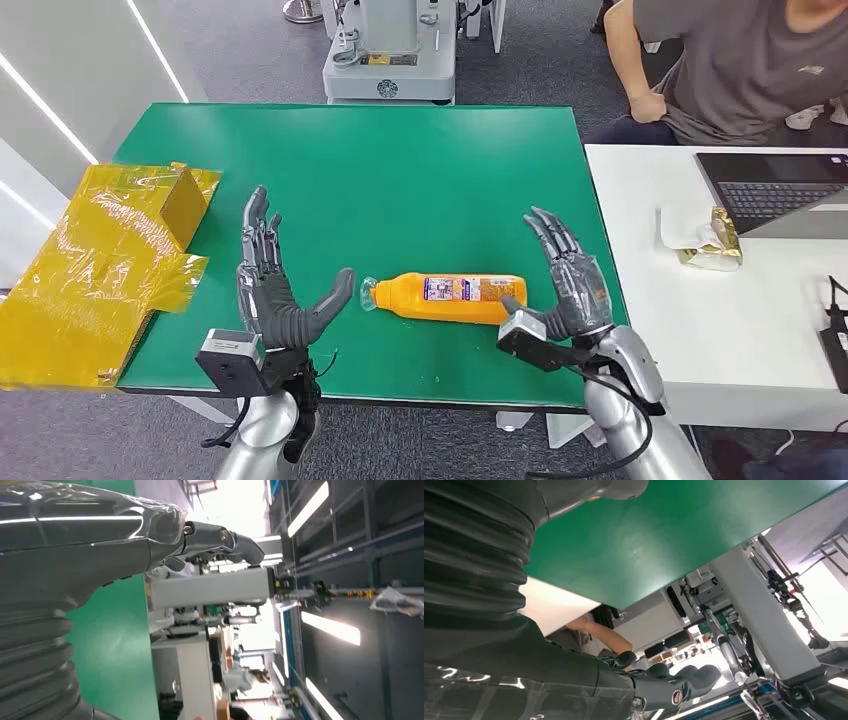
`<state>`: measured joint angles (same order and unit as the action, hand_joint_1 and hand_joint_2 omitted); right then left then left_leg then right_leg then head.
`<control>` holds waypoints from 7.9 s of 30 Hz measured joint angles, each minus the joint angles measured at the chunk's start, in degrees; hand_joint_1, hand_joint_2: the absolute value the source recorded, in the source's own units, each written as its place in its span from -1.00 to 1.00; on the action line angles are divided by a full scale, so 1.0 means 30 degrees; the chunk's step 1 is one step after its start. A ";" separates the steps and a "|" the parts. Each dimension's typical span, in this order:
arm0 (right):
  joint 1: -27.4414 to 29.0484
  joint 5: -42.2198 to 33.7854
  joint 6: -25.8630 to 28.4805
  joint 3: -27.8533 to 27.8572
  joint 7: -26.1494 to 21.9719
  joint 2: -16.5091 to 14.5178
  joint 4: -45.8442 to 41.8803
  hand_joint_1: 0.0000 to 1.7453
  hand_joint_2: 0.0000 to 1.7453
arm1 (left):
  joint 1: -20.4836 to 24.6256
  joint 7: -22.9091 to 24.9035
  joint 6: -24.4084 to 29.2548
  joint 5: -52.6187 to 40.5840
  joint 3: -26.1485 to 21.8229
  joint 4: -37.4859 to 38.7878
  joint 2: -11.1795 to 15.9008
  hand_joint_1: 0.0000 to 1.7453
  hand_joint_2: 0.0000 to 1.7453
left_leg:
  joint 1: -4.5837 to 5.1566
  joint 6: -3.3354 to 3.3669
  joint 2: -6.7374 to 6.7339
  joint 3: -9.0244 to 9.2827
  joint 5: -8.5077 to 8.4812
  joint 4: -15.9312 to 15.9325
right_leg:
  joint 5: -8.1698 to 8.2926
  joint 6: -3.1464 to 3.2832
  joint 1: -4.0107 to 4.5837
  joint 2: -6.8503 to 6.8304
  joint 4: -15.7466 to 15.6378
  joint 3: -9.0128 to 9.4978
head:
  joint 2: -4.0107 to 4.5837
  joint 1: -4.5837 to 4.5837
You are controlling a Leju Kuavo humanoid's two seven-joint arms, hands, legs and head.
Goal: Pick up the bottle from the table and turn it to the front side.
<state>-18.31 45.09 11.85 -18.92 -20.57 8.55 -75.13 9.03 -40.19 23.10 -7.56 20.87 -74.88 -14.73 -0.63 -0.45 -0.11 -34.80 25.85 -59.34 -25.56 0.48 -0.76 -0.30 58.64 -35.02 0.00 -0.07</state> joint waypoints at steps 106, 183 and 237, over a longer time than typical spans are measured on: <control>-1.0813 -0.4999 0.1090 -0.5066 -0.3176 -0.4654 1.8325 1.00 1.00 | 0.0138 0.0000 -0.0266 -0.0502 -0.0547 0.1406 0.0079 -1.00 1.00 | -0.0002 0.0011 0.0010 -0.0090 -0.0080 -0.0009 | 0.0064 -0.0004 0.0011 0.0012 0.0005 -0.0092 | 0.0000 0.0000; -0.5999 -0.3122 0.9109 -0.4235 -0.6320 -0.6373 1.0659 1.00 1.00 | 0.5602 0.5073 -0.8562 0.1026 -0.0889 0.5162 -0.1158 -1.00 1.00 | -0.0004 0.0010 -0.0005 -0.0090 -0.0082 -0.0012 | 0.0065 -0.0002 0.0012 0.0030 0.0008 -0.0112 | 0.0000 -0.0002; -0.4654 -0.2827 0.9114 -0.4907 -0.6284 -0.5941 1.1938 1.00 1.00 | 0.5833 0.3395 -0.8056 0.2904 -0.0889 0.6754 -0.1115 1.00 1.00 | -0.0003 0.0010 -0.0020 -0.0096 -0.0080 -0.0010 | 0.0064 -0.0003 0.0012 0.0042 0.0005 -0.0122 | 0.0000 -0.0002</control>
<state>-32.28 36.61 39.19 -33.64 -39.42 -9.28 -39.32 26.52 -30.01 -1.07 1.15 18.21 -54.62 -18.08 -0.64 -0.42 -0.17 -35.09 25.61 -59.37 -25.37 0.47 -0.72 -0.17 58.66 -35.38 0.00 -0.07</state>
